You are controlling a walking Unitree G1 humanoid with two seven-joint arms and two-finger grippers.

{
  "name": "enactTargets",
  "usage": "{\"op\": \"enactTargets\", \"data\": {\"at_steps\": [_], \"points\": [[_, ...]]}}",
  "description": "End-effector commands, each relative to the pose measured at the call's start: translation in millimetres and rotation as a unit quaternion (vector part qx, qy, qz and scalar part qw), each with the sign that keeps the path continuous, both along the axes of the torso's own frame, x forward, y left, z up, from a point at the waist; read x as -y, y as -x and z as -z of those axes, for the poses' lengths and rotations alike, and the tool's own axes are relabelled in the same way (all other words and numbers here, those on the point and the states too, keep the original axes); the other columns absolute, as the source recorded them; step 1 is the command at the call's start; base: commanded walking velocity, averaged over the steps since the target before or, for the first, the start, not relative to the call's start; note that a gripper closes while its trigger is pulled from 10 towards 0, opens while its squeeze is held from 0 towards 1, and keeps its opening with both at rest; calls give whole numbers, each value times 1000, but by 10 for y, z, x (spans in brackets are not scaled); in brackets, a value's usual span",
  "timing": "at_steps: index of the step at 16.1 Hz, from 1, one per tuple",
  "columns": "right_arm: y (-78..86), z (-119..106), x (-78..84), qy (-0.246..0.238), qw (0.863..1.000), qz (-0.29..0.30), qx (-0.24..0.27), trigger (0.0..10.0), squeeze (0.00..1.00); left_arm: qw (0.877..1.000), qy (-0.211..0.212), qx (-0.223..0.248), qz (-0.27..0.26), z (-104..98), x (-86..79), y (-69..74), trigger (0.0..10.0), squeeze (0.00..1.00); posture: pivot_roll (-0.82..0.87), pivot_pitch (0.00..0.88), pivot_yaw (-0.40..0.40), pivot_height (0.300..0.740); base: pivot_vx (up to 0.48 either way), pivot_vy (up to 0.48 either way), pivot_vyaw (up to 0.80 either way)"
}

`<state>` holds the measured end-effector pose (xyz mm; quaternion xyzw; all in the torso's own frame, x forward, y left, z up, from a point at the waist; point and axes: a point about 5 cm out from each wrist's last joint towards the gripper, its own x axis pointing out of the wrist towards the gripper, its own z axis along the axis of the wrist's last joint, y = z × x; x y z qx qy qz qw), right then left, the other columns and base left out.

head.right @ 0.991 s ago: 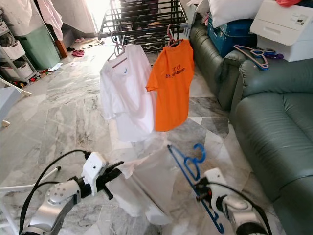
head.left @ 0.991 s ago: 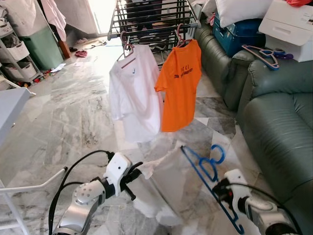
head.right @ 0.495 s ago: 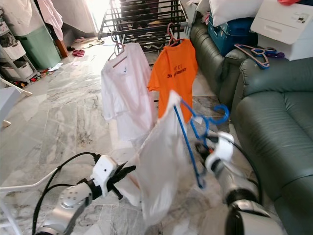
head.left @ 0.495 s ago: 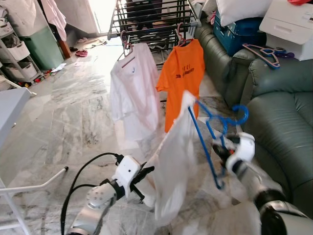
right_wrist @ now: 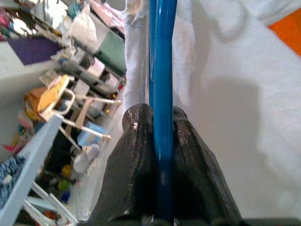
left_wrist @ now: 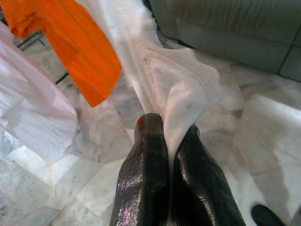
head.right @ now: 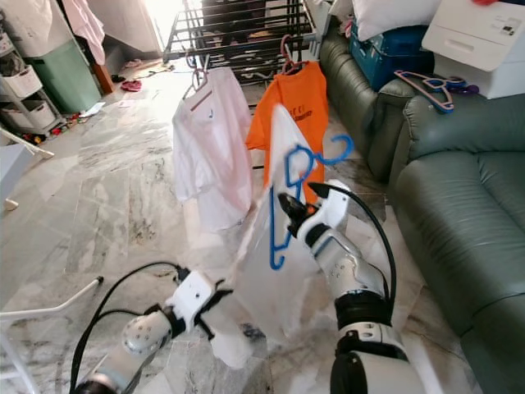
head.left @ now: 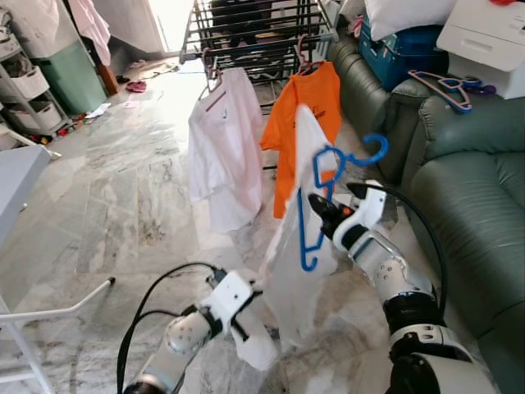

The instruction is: Hang hanger

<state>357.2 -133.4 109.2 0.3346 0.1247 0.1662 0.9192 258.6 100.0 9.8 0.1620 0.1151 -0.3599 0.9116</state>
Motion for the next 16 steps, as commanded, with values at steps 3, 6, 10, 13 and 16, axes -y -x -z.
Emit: {"op": "enactTargets", "data": {"at_steps": [3,6,10,13,16], "points": [[-118,-217,173,-26,995,89,24,10000,0,1000,-9,-11,-11,79,-73,32,10000,0,-153,0,92,740,0,0,0],[-153,-206,225,0,991,136,13,10000,0,1000,8,-4,-7,37,-20,17,10000,0,-152,0,86,740,0,0,0],[-247,-286,143,5,986,163,14,10000,0,998,41,0,48,-82,274,1,10000,0,-150,0,79,740,0,0,0],[-293,-318,59,7,986,167,11,10000,0,996,44,-3,78,-110,387,0,10000,0,-152,0,78,740,0,0,0],[-326,-334,-40,24,987,159,11,10000,0,994,44,-8,96,-101,463,2,10000,0,-161,0,77,740,0,0,0]]}}
